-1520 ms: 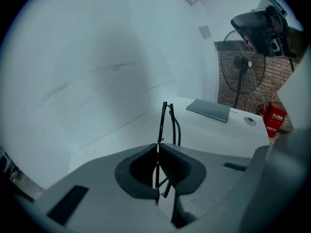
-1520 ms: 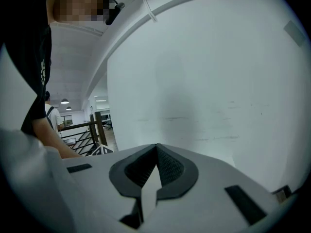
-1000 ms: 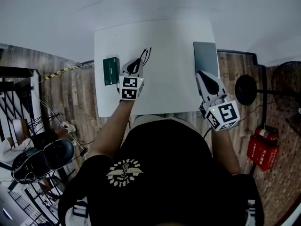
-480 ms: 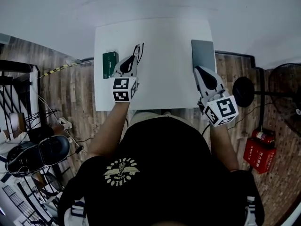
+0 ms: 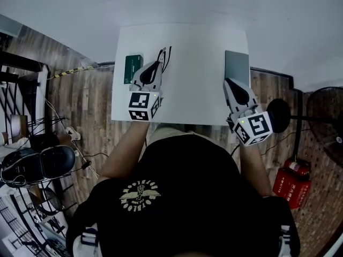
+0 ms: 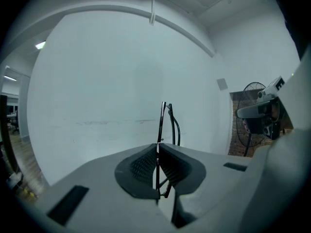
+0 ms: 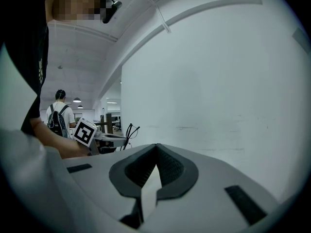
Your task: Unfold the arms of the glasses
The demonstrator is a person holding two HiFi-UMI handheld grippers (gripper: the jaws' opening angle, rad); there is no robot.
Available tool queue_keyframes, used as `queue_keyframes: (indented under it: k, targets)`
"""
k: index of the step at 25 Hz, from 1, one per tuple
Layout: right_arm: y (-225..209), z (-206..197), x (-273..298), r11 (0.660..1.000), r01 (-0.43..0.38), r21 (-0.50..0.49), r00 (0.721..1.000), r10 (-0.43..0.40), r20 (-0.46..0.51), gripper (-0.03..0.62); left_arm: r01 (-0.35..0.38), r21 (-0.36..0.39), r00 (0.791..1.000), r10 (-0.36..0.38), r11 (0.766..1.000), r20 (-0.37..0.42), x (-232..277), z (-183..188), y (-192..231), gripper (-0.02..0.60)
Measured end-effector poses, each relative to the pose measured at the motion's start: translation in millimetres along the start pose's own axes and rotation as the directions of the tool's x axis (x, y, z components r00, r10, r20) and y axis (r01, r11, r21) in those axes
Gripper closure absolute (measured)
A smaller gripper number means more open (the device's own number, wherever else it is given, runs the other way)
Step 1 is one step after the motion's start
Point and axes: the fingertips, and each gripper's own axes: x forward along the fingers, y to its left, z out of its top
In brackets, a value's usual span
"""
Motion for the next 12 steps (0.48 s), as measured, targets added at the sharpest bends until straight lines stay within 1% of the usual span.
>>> queue_keyframes:
  k: [6,9,12]
  targets:
    - [6,5,-2,1.000,-0.023,-0.010,1.000,0.023,0.012,0.594,0.010,-0.004,0.998,-0.009,1.000,0.067,-16,29,-13,0.560]
    - [11,10,-2,0.999,-0.036,-0.016,0.999,0.036,0.020,0.594,0.013,-0.006,0.996,-0.012,1.000,0.086,-24,39,-17,0.560]
    - [13,14,-4,0.999,-0.047,-0.018,0.999,0.047,0.022,0.594,0.023,-0.027,0.995,-0.020,0.999,0.101,-30,47,-23,0.560]
